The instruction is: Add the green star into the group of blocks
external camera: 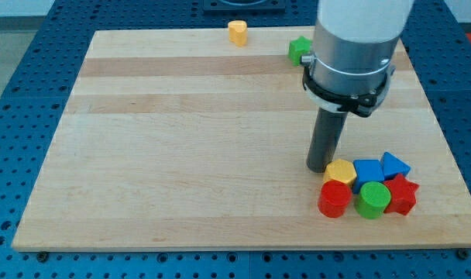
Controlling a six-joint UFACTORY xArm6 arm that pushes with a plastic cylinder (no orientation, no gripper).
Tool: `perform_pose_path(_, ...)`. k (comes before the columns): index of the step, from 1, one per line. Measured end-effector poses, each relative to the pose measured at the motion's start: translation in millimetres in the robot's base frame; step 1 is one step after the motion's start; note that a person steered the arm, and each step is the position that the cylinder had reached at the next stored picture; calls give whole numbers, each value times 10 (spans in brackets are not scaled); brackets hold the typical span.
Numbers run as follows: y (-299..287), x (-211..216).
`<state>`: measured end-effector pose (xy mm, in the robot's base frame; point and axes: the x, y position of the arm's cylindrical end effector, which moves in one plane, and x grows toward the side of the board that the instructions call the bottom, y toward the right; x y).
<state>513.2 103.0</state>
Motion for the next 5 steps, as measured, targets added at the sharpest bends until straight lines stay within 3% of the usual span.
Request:
perform_pose_path(1,-136,-53)
perform_pose_path(2,-673,-321)
perform_pose_path(3,-1300,-770)
perform_pose_path(5,-1391,-1881)
